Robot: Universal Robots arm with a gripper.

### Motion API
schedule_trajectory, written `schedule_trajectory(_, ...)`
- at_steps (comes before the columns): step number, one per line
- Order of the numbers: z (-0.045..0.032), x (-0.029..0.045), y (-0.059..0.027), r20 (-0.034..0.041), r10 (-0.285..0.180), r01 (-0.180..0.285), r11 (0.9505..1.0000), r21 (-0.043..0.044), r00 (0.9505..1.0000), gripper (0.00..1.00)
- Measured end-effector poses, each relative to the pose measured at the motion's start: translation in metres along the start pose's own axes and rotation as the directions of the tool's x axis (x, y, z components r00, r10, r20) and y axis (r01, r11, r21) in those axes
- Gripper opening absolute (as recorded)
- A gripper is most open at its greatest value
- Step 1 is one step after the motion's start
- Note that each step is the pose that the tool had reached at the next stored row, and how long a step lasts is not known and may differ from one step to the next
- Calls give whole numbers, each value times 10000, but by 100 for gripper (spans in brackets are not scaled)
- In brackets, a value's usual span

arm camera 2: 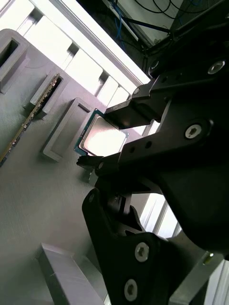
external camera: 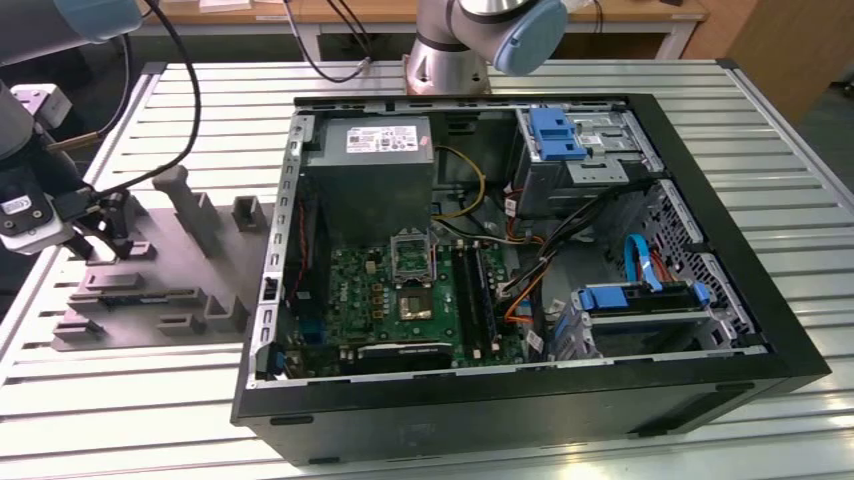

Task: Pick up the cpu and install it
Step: 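Pick up the cpu and move it towards the insertion slot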

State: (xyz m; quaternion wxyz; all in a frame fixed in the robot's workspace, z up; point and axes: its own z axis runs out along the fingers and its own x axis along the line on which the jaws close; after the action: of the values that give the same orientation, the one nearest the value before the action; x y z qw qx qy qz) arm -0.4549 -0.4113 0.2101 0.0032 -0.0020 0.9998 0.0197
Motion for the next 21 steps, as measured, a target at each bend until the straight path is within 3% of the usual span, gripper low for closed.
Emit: schedule_trajectory(21,-69,0,3,1,0,0,10000,0,10000,47)
